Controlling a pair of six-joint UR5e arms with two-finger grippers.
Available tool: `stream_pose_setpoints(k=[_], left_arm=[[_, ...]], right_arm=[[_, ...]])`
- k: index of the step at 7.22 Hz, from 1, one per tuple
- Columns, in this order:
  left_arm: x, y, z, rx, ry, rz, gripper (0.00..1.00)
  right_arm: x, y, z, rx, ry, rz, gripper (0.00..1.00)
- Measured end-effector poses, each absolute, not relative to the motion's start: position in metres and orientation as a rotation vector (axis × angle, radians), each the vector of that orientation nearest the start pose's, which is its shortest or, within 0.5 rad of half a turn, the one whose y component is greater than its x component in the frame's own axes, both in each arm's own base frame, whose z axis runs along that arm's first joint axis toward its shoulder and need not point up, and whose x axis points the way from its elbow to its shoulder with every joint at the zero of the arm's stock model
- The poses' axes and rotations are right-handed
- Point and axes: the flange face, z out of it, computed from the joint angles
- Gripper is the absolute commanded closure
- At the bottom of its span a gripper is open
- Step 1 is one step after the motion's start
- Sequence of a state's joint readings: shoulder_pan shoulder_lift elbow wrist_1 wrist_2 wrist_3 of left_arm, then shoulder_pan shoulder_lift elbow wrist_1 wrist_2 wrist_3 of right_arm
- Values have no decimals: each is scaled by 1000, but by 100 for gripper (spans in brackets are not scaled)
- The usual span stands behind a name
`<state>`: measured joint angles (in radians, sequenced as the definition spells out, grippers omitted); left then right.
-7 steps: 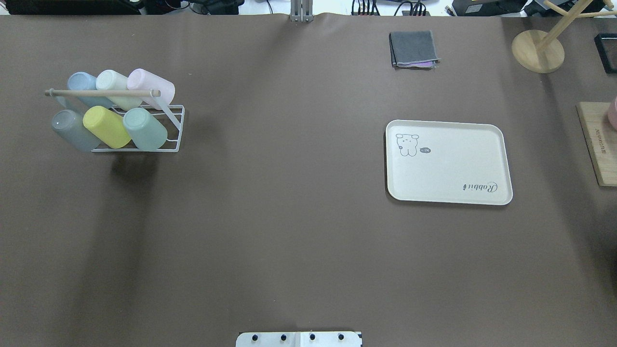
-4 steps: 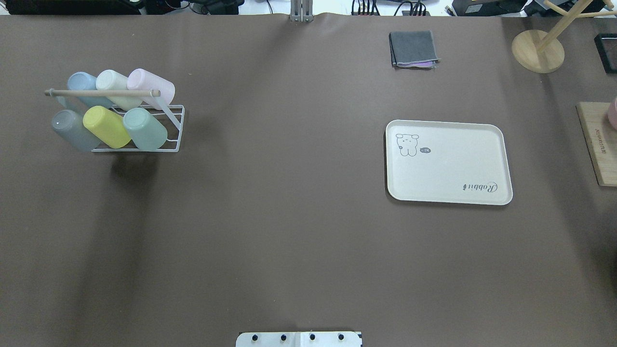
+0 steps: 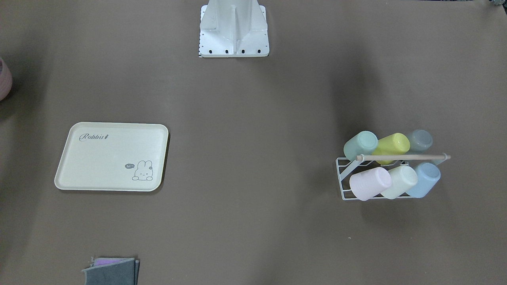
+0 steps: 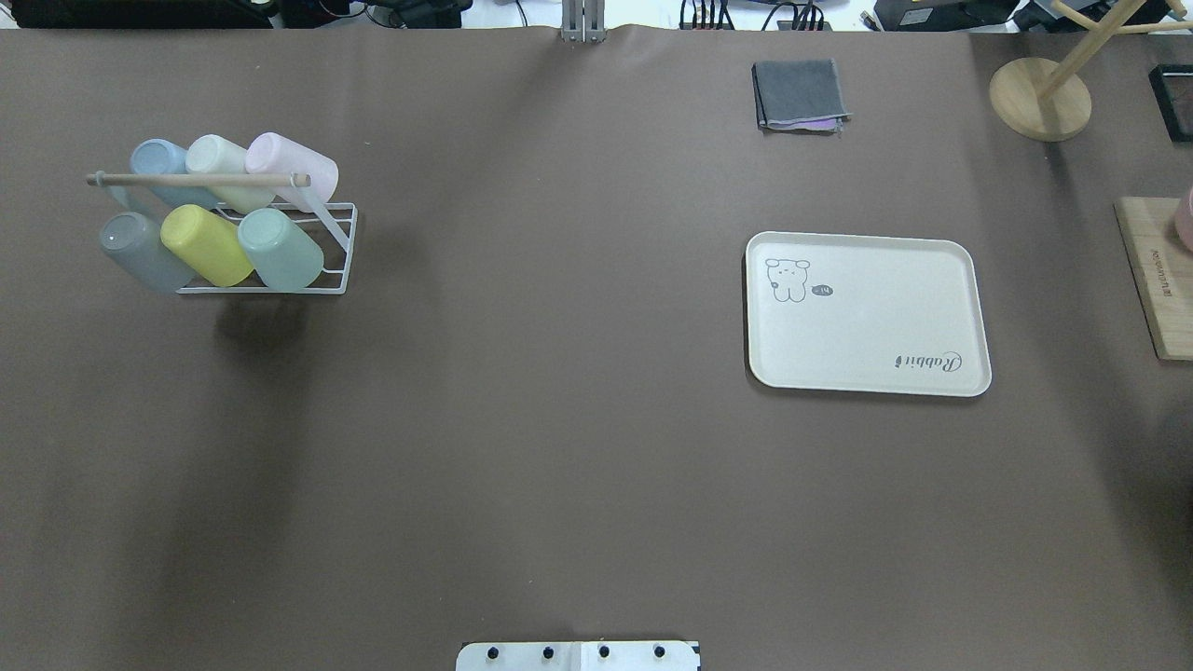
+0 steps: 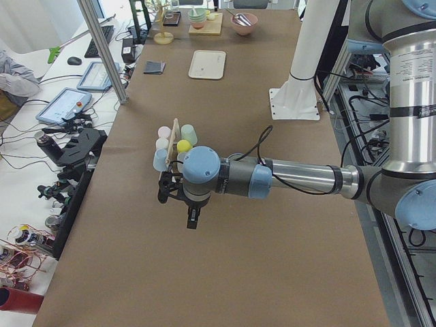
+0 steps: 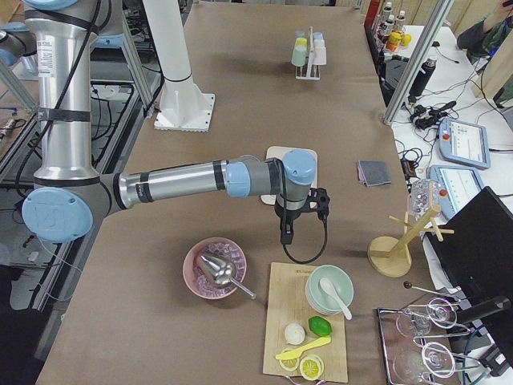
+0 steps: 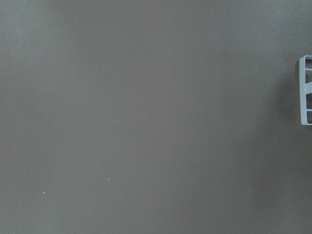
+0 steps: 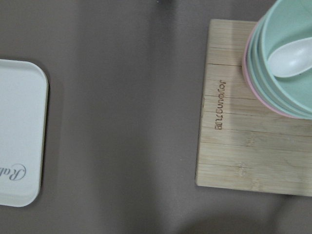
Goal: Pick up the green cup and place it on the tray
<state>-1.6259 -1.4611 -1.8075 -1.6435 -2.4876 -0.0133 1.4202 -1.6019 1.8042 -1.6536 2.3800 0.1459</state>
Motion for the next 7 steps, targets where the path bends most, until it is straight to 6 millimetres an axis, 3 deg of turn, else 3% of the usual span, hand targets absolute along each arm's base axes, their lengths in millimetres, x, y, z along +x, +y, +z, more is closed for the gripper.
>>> stream_pose_setpoints(k=[2, 3, 7], left_arm=[[-44, -455, 538, 269, 917, 147, 2], [-28, -457, 521, 297, 908, 202, 2], [80, -440, 424, 378, 758, 481, 2]], right_arm=[[-59, -491, 548, 2, -836, -17, 0], [-86, -493, 550, 10, -843, -18, 0], [-138, -508, 584, -1, -883, 62, 0]])
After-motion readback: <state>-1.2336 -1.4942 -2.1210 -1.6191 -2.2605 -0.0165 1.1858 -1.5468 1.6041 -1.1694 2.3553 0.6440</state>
